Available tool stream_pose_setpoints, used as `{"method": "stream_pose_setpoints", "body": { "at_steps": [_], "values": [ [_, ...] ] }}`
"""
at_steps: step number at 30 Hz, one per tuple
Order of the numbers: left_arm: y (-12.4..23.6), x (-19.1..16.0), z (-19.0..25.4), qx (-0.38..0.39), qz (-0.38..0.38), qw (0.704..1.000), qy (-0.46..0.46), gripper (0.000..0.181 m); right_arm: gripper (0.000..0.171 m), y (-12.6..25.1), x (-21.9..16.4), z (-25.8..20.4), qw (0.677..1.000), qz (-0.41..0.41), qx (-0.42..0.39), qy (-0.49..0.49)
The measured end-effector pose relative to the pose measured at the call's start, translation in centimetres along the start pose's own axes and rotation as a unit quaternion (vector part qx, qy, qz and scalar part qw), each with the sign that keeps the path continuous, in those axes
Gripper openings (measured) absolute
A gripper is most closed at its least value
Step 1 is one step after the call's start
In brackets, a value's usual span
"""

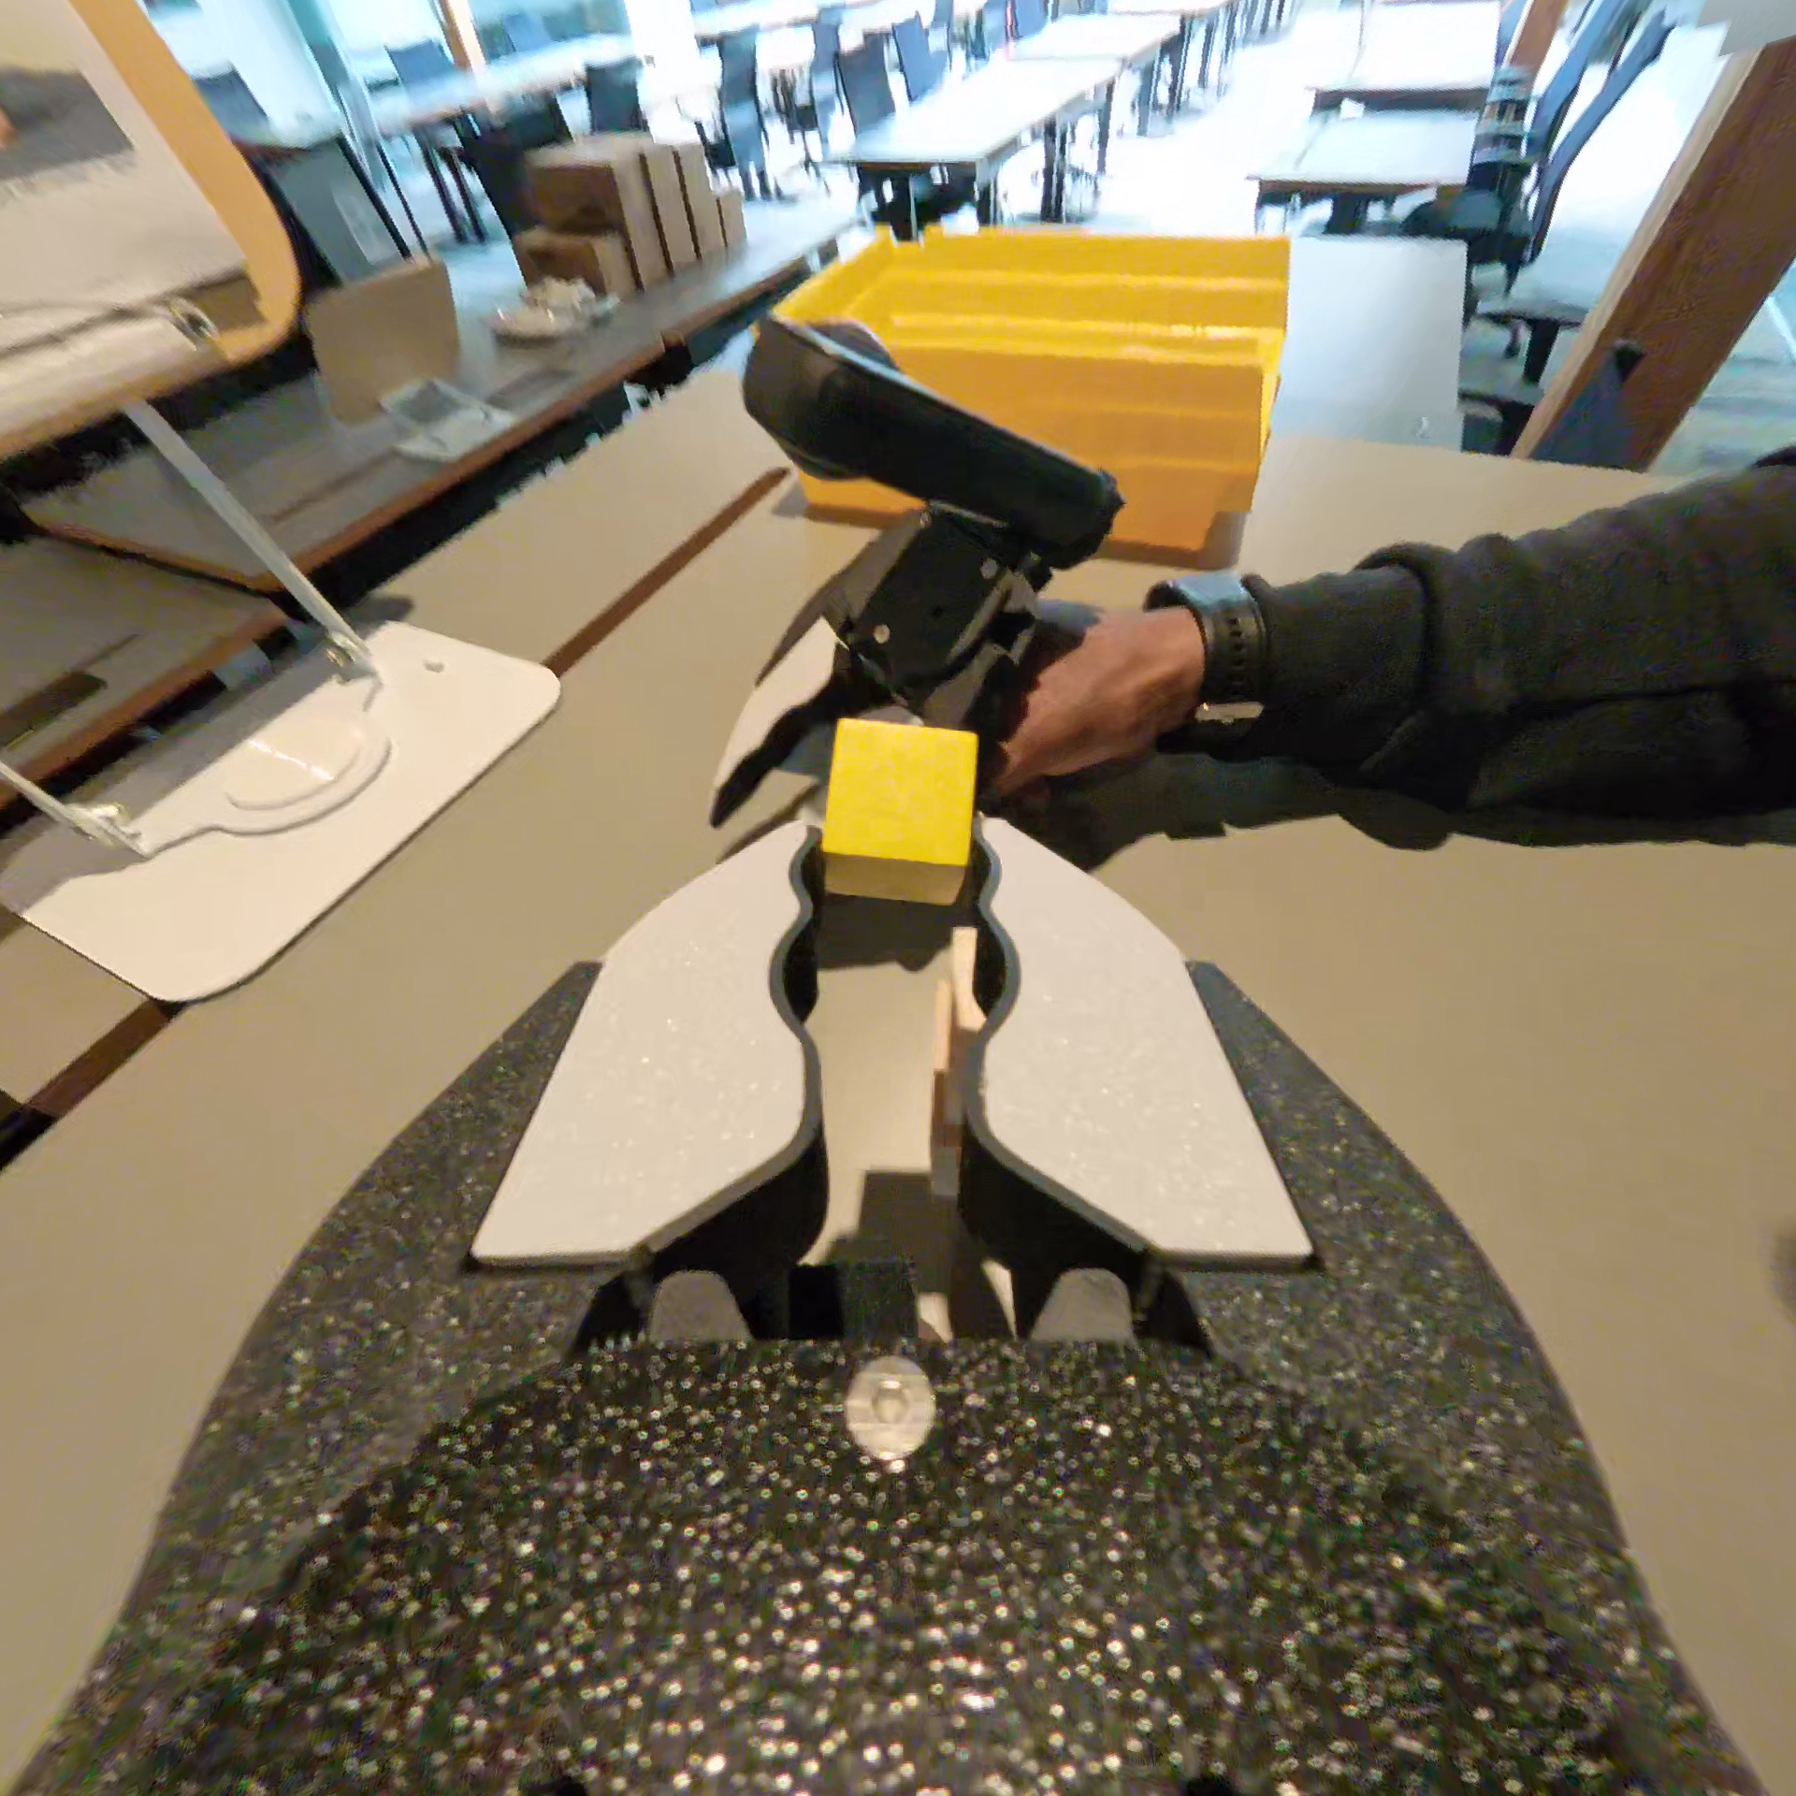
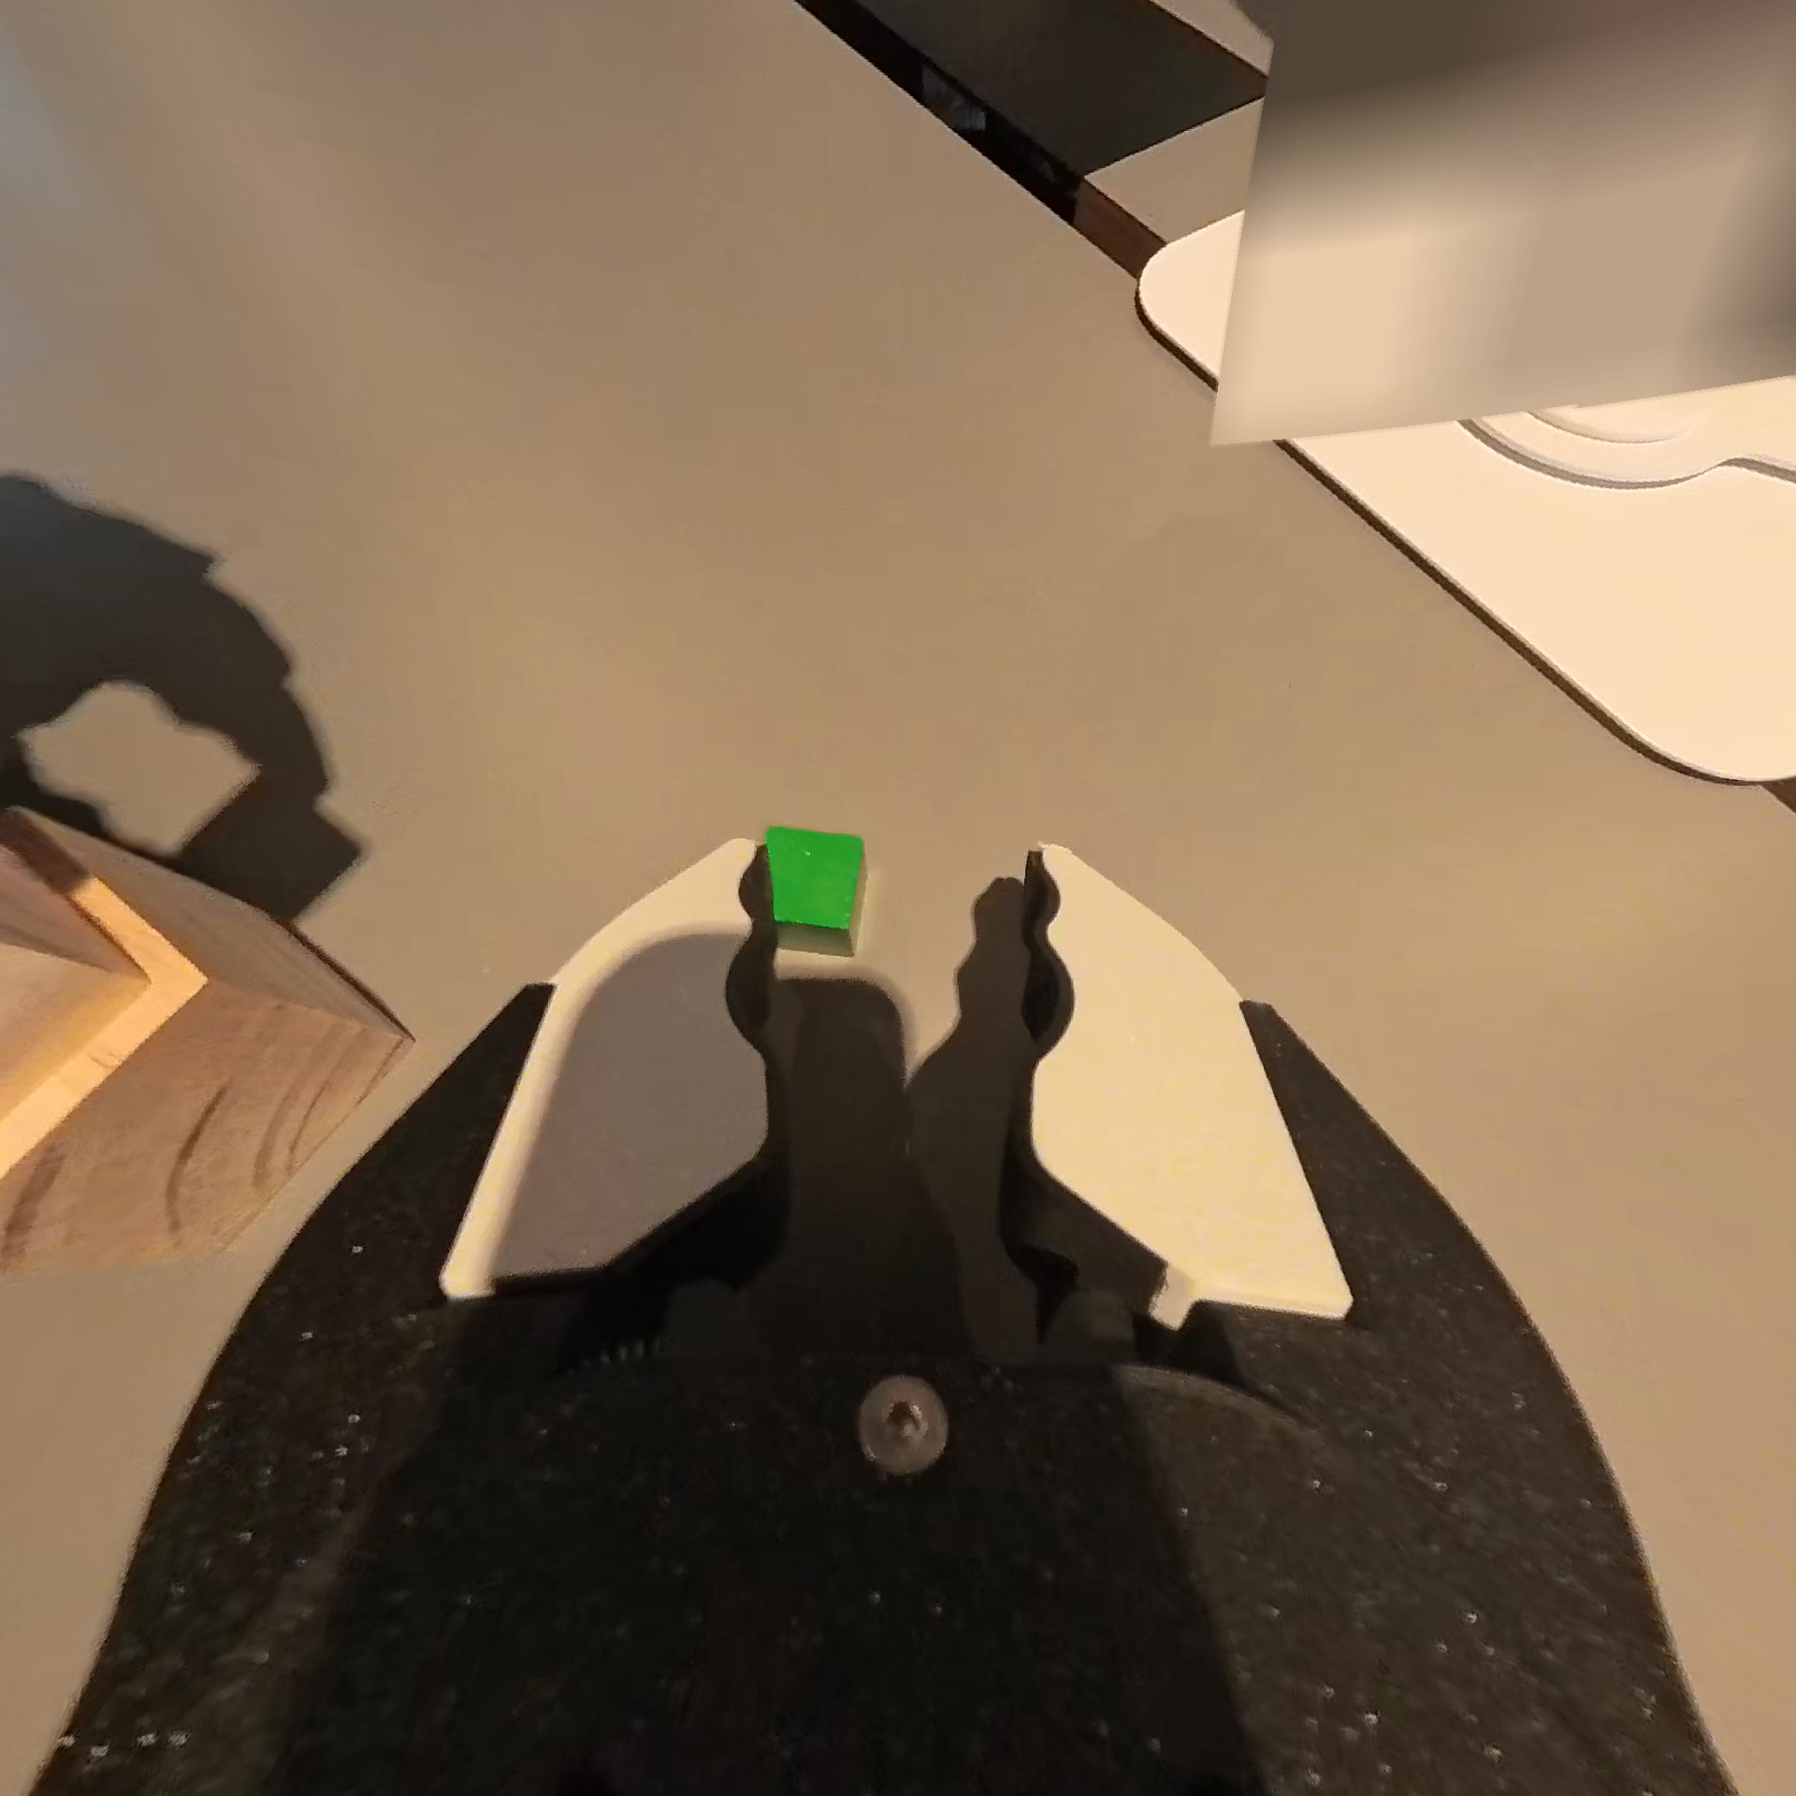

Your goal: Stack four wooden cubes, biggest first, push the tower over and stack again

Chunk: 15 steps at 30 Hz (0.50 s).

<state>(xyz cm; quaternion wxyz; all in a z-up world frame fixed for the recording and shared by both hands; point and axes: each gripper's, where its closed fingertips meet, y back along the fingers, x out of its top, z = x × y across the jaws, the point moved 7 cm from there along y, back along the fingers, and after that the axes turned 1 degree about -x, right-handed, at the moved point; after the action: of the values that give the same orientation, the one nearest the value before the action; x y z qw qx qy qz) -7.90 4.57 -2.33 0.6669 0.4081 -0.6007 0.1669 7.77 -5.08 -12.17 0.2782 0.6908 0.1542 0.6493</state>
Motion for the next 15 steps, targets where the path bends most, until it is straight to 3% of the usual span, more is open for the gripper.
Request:
{"method": "stream_pose_setpoints", "body": {
  "at_steps": [15],
  "values": [
    [-0.3,-0.7,2.7,-0.019,-0.125,0.992,0.009,0.027,0.048,0.0,0.0,0.0,1.000,0.001,-0.001,0.001]
  ]
}}
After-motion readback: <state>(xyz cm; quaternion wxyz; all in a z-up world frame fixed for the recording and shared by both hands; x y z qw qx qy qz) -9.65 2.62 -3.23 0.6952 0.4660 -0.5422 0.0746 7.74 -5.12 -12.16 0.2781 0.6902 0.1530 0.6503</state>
